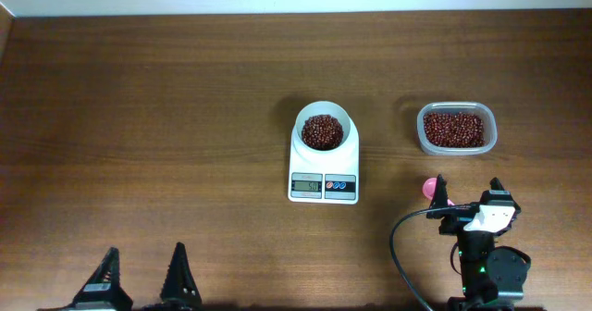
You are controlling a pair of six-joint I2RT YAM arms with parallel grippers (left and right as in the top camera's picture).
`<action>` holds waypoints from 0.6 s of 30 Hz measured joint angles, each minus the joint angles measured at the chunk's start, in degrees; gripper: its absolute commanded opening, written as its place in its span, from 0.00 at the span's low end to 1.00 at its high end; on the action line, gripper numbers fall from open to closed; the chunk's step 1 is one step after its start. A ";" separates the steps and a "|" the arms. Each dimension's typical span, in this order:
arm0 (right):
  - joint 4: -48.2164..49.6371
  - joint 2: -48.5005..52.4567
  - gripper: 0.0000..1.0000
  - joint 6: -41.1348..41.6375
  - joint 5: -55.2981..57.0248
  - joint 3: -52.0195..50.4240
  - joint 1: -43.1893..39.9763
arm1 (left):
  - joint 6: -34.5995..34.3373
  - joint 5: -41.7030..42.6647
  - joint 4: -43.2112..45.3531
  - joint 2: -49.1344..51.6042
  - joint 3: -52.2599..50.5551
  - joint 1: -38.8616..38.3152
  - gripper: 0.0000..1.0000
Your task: Scoop and weigh 50g on scale
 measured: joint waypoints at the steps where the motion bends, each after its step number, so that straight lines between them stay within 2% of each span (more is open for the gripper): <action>1: 0.00 0.00 0.99 0.04 0.00 0.00 0.00 | 0.00 -0.11 0.28 -0.26 -0.28 -0.09 0.99; 10: 0.00 0.00 0.99 0.00 0.00 0.00 0.00 | 0.00 -4.28 1.77 -0.31 -0.87 -2.03 0.99; 16: 0.00 -0.02 0.99 0.02 0.00 0.00 0.00 | -0.02 -8.39 11.89 -0.61 -10.16 -2.03 0.99; 18: 0.00 0.00 0.99 0.00 0.00 0.00 0.00 | -0.02 -9.29 18.40 -0.61 -15.61 -2.23 0.99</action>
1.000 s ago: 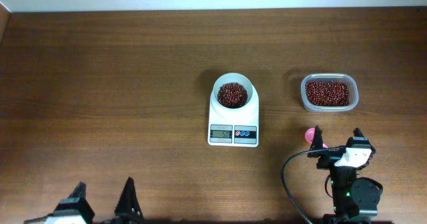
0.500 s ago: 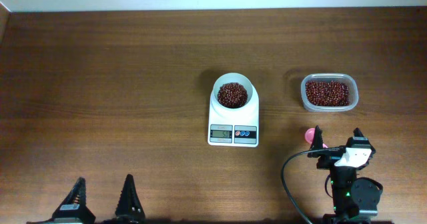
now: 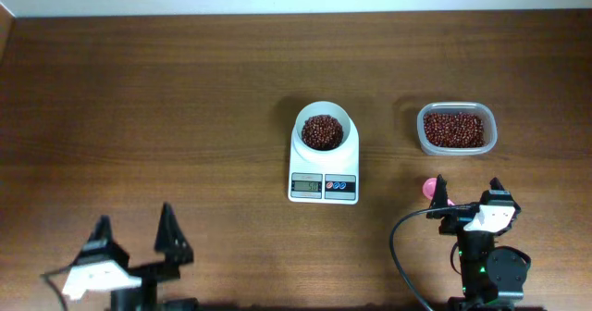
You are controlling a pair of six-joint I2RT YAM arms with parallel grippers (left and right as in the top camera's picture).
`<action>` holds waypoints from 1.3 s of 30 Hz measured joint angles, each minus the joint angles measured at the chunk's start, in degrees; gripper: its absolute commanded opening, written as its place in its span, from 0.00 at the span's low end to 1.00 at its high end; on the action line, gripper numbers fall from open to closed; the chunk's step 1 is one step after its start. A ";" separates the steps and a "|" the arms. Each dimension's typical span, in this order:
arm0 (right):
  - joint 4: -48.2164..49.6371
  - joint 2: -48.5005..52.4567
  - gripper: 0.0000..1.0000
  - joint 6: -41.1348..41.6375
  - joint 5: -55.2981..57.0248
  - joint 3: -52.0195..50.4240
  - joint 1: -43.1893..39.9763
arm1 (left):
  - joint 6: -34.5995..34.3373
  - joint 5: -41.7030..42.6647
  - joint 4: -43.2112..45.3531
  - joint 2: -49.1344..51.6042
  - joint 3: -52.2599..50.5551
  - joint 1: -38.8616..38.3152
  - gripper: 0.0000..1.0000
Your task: Scoop and weigh 50g on scale
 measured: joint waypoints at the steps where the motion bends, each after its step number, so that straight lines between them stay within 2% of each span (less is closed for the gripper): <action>1: 0.00 0.00 0.99 0.00 0.00 0.00 0.00 | 0.00 -0.33 2.12 0.02 -2.25 -0.17 0.99; 6: 0.00 0.00 0.99 0.07 0.00 0.00 0.00 | 0.00 -1.14 13.60 0.02 -14.88 -0.28 0.99; 9: 0.00 0.00 0.99 0.02 0.00 0.00 0.00 | 0.00 -1.16 16.87 0.00 -19.19 -0.28 0.99; 19: 0.00 0.00 0.99 0.02 0.00 0.00 0.00 | 0.00 -6.58 17.75 0.00 -24.37 -0.28 0.99; 22: 0.00 0.00 0.99 0.04 0.00 0.00 0.00 | -0.02 -7.76 22.67 0.02 -27.56 -0.28 0.99; 25: 0.00 0.00 0.99 0.04 0.00 0.00 0.00 | -0.02 -8.02 31.80 -0.07 -32.09 -0.28 0.99; 28: 0.00 0.00 0.99 0.02 0.00 0.00 0.00 | -0.02 -7.98 36.52 -0.09 -36.41 -0.28 0.99; 30: 0.00 0.00 0.99 0.00 0.00 0.00 0.00 | 0.02 -7.98 36.70 -0.09 -38.29 -0.28 0.99; 35: 0.00 0.00 0.99 0.02 0.00 0.00 0.00 | 5.44 -6.93 35.52 -0.11 -38.58 -0.28 0.99; 39: 0.00 0.00 0.99 0.04 0.00 0.00 0.00 | 11.61 -2.93 34.99 -0.11 -38.58 -0.28 0.99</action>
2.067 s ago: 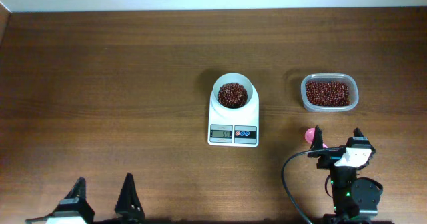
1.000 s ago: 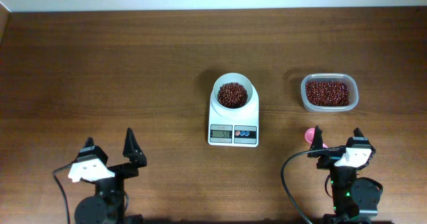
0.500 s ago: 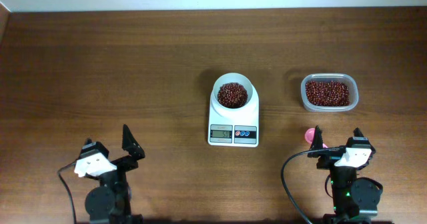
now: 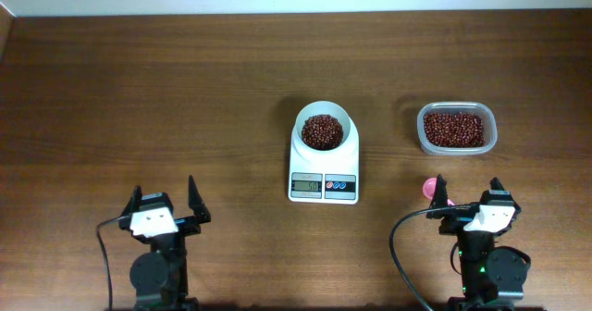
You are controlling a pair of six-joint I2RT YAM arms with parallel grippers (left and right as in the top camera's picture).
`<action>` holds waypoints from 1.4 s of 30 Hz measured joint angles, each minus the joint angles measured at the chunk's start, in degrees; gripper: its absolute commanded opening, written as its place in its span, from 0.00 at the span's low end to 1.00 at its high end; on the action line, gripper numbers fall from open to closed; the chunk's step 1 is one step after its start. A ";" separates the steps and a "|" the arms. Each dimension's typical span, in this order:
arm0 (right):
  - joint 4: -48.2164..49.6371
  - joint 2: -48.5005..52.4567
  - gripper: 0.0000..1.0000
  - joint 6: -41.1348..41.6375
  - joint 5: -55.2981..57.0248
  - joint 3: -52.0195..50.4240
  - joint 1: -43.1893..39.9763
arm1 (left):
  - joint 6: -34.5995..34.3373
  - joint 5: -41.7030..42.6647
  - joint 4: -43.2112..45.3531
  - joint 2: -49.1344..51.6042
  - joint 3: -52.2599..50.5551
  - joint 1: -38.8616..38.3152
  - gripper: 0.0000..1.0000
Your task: Scoop and weigh 50g on scale
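A white scale (image 4: 324, 170) sits mid-table with a white bowl of red beans (image 4: 323, 131) on its platform and a small display at its front. A clear tub of red beans (image 4: 455, 129) stands to its right. A pink scoop (image 4: 430, 188) lies on the table beside the left finger of my right gripper (image 4: 467, 187), which is open and empty. My left gripper (image 4: 165, 196) is open at the near left with nothing between its fingers.
Brown wooden table (image 4: 166, 98) with a pale wall along the far edge. Black cables loop near each arm base at the front.
My left arm has moved right and away from the front edge, now standing upright with its fingers pointing up the table. The right arm, scoop, scale and tub are unchanged.
At first only my left gripper's fingertips showed at the bottom left edge. Then the left arm was farther into view, tilted. Now it stands squarely at the near left. The right gripper stayed open beside the pink scoop throughout.
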 measured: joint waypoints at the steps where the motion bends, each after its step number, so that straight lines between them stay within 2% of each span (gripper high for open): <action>1: 0.00 0.00 0.99 -0.02 0.00 0.00 0.00 | 1.11 0.96 -0.07 0.00 0.00 0.00 0.99; 6: 0.00 0.00 0.99 -0.02 0.00 0.00 0.00 | 3.61 3.45 -0.24 0.00 0.00 0.00 0.99; 11: 0.00 0.00 0.99 -0.04 0.00 0.00 0.00 | 4.13 4.07 -0.26 0.00 0.00 -3.43 0.99; 42: 0.00 0.00 0.99 -0.02 0.00 0.00 0.00 | 4.15 4.04 -0.26 0.00 0.00 -3.52 0.99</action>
